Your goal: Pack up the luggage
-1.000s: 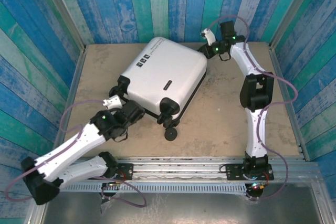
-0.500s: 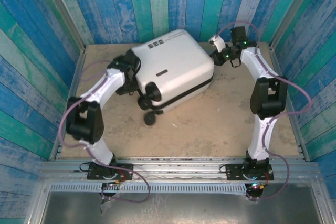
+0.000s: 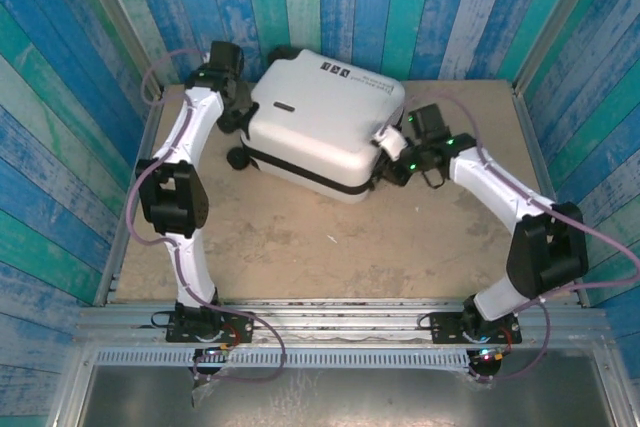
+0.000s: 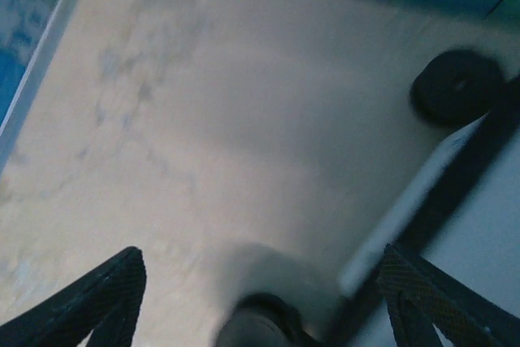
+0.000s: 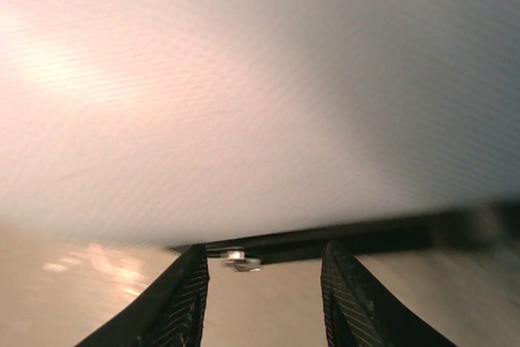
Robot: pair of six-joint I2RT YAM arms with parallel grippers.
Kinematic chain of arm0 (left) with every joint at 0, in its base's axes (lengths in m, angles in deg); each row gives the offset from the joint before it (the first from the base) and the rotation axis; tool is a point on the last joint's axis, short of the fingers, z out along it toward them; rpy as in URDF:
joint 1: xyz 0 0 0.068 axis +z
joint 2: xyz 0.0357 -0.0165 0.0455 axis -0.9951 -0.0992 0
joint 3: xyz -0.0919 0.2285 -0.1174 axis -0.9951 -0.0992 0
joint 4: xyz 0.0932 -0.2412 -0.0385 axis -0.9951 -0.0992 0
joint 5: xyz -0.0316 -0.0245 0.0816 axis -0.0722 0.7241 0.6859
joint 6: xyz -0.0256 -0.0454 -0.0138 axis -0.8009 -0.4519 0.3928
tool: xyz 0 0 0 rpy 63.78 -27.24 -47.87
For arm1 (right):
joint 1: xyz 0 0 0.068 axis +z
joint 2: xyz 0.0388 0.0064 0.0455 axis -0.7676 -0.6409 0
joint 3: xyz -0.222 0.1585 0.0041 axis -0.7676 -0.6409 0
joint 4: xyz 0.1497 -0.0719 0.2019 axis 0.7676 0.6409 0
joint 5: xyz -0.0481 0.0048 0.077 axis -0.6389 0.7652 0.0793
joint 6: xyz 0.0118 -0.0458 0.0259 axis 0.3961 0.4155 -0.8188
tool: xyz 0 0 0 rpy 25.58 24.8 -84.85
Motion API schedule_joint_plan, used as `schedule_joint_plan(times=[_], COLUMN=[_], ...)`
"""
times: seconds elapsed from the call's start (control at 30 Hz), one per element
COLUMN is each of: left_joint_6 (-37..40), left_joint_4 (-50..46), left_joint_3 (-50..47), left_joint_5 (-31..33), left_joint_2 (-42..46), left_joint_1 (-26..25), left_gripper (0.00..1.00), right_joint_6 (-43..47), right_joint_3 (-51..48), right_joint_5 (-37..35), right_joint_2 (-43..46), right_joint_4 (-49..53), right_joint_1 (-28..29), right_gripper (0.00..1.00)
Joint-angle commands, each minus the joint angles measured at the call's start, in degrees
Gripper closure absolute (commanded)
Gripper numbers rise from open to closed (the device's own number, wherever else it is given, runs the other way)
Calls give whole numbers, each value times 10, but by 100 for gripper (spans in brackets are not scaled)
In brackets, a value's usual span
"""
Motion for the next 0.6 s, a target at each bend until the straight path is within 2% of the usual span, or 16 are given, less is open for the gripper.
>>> schedule_joint_plan(times=[0.0, 0.1, 0.27, 0.33, 0.43, 0.57], left_joint_6=[3, 4, -44, -62, -54, -36], left_joint_4=[53, 63, 132, 156, 175, 180], left_joint_3=[0, -37, -179, -228, -263, -263], left_joint_5=[-28, -27, -151, -176, -176, -190], left_joint_2=[99, 169, 288, 324, 356, 359], left_joint_1=[-10, -7, -7, -13, -45, -80], left_gripper=[20, 20, 23, 25, 25, 25], right_joint_6=[-61, -126, -223, -273, -339, -365], right_joint_3=[-11, -22, -139, -191, -264, -328], right_joint_5=[67, -31, -129, -139, -196, -276], right_joint_2=[47, 83, 176, 207, 237, 230], right_joint_4=[-67, -62, -148, -191, -268, -374], right_joint_1=[49, 50, 52, 59, 116, 200], right_gripper=[59, 57, 54, 54, 52, 47])
